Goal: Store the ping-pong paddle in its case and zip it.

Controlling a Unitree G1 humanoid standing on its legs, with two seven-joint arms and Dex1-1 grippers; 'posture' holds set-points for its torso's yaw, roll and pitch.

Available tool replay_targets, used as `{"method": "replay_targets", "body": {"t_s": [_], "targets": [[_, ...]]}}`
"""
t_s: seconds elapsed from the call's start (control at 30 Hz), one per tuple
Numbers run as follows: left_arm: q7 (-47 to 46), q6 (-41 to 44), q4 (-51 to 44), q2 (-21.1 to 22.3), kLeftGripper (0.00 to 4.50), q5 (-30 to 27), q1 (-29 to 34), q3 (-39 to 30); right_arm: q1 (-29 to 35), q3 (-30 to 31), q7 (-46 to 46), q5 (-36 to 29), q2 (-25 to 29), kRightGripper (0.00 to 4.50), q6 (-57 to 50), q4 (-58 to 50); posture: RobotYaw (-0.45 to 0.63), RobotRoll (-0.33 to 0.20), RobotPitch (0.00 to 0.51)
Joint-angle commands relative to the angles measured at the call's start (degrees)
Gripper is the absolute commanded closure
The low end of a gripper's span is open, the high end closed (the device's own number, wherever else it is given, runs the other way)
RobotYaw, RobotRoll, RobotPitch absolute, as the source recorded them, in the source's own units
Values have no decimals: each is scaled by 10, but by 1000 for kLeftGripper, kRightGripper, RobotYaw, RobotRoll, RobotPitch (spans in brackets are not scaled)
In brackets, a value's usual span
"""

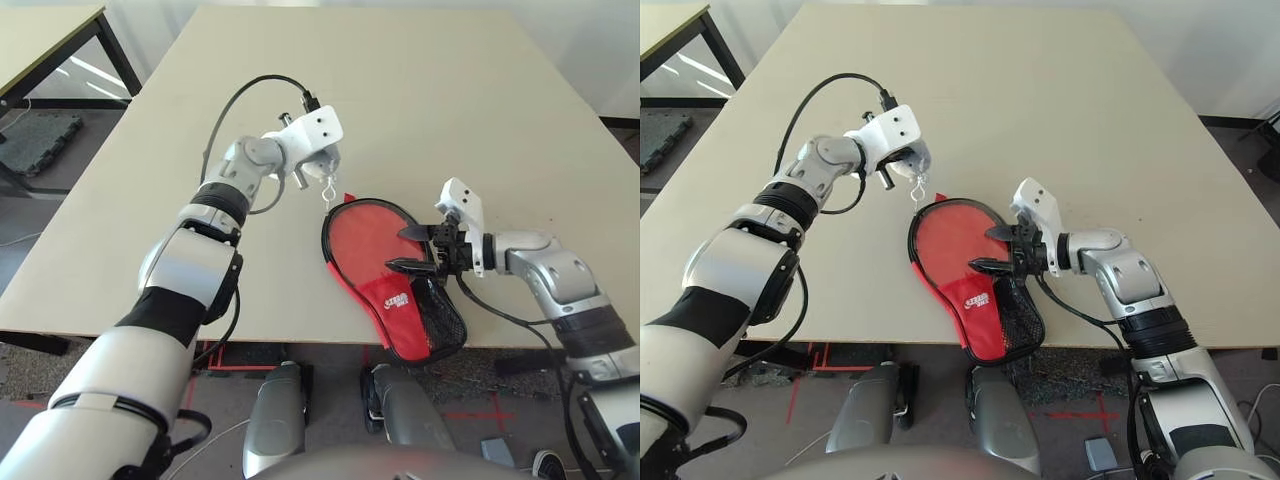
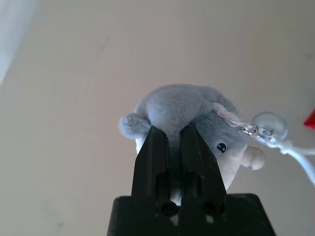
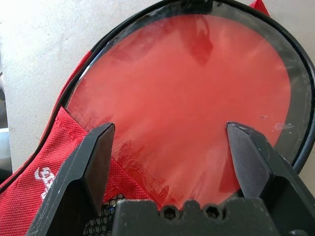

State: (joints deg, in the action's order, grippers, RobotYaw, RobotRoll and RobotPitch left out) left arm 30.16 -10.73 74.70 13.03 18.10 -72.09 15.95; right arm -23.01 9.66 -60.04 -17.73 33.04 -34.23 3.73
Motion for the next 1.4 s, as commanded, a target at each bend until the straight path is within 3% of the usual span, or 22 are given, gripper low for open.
{"method": "replay_targets", "body": {"t_s": [0.03, 0.47, 0.73, 0.97, 1.4], "targets": [[-49, -16, 10, -21, 4484, 9, -27, -6, 36, 28, 3, 4, -1, 0, -41, 7, 46, 0, 158], [-160, -62, 21, -90, 4484, 38, -56, -2, 68, 16, 25, -10, 1, 0, -63, -39, -16, 0, 165], [-78, -95, 19, -139, 4484, 38, -18, 8, 72, 16, 31, -15, 0, 0, -64, -45, -16, 0, 160], [-39, -110, 16, -151, 4484, 48, 5, 22, 66, 19, 31, -18, -1, 0, -63, -42, -11, 0, 161], [-50, -113, 16, -176, 4484, 58, 16, 36, 66, 16, 36, -20, -4, 0, -64, -44, -28, 0, 162]]}}
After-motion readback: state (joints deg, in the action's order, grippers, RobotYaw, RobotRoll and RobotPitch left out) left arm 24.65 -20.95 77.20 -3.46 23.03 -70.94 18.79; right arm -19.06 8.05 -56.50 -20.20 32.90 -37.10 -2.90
